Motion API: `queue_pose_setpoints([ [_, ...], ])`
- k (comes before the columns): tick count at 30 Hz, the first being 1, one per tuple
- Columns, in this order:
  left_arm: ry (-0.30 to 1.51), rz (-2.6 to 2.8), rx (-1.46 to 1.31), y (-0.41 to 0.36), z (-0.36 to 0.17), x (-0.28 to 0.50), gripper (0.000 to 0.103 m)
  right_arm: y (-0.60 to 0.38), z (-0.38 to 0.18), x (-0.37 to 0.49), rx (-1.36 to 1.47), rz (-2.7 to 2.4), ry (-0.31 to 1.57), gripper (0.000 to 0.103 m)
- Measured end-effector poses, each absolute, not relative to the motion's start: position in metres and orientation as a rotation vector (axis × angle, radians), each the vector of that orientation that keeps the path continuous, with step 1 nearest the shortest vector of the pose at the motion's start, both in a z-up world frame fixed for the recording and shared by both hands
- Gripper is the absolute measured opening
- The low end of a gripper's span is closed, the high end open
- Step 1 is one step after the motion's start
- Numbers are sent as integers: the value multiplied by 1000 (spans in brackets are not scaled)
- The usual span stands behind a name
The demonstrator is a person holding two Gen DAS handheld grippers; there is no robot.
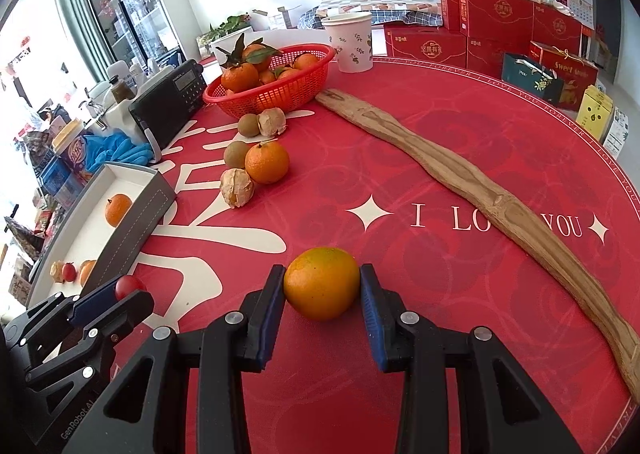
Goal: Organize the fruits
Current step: 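Carry the tomato and orange over the white tray with both tools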
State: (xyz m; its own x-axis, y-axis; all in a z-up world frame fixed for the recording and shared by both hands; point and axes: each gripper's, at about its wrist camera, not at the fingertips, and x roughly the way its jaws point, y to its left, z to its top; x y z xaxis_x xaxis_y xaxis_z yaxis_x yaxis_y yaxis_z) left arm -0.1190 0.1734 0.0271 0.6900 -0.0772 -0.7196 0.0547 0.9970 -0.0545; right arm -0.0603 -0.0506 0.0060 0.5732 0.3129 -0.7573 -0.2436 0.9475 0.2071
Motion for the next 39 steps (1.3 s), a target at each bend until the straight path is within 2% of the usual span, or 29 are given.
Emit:
queue_pose_setpoints([
  [23, 641, 95, -132, 262, 69, -157, 27, 13, 24, -68, 94, 490, 853, 38],
  [39, 759, 338, -277, 358, 36, -165, 27, 138, 42, -86, -28, 735, 823, 38],
])
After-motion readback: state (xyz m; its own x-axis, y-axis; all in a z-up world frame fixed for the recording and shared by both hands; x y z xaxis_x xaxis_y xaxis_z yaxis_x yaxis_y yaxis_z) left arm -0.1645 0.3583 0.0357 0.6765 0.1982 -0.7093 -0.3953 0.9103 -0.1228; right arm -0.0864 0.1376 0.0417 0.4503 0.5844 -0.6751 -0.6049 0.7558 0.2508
